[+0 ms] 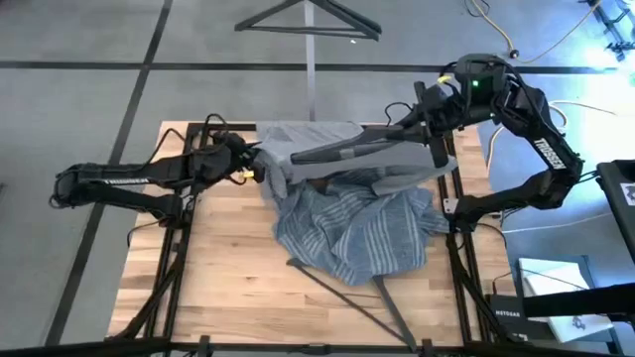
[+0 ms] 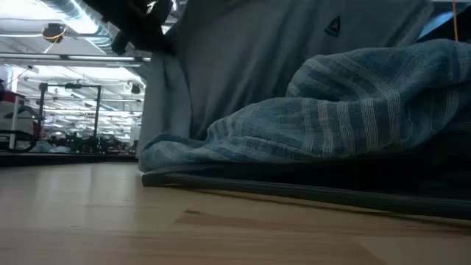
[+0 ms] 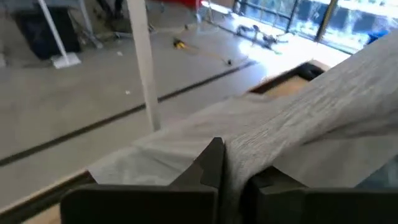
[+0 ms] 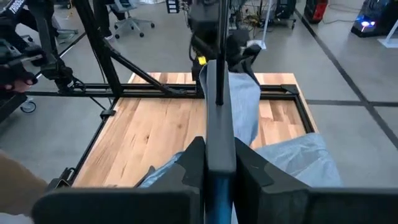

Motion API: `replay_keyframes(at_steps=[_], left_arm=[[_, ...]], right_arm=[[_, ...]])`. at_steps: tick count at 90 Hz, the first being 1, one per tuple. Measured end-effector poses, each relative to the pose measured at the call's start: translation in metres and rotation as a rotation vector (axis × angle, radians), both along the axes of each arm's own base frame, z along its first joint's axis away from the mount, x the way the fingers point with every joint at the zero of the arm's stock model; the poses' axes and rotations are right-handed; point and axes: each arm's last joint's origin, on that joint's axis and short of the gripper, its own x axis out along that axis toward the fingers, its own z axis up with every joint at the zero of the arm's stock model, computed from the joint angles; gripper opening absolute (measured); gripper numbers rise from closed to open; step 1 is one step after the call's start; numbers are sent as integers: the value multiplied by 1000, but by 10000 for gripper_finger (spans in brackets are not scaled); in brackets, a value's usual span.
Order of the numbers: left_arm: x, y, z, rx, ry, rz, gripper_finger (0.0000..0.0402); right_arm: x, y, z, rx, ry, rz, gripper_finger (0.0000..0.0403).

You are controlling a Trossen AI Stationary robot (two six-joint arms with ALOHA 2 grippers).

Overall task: Unhang clothes
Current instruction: Remove the shirt from the hanger

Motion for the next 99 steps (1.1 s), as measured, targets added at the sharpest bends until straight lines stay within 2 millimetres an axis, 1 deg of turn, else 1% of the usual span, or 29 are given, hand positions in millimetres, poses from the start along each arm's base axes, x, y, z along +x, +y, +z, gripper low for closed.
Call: replay_keyframes(at_steps=[29, 52, 74, 99], left_arm=[[8, 1, -9, -47, 31, -47, 0], [10, 2, -10, -53, 36, -55, 0], [10, 1, -10, -59, 36, -68, 0], [10, 1, -10, -59, 37, -70, 0]], right_arm=[[-12, 4, 6, -62, -38, -50, 26], [-10, 2, 13, -103, -98, -82, 26], [-9, -2, 20, -157, -154, -218, 26], [-8, -4, 23, -181, -181, -262, 26]])
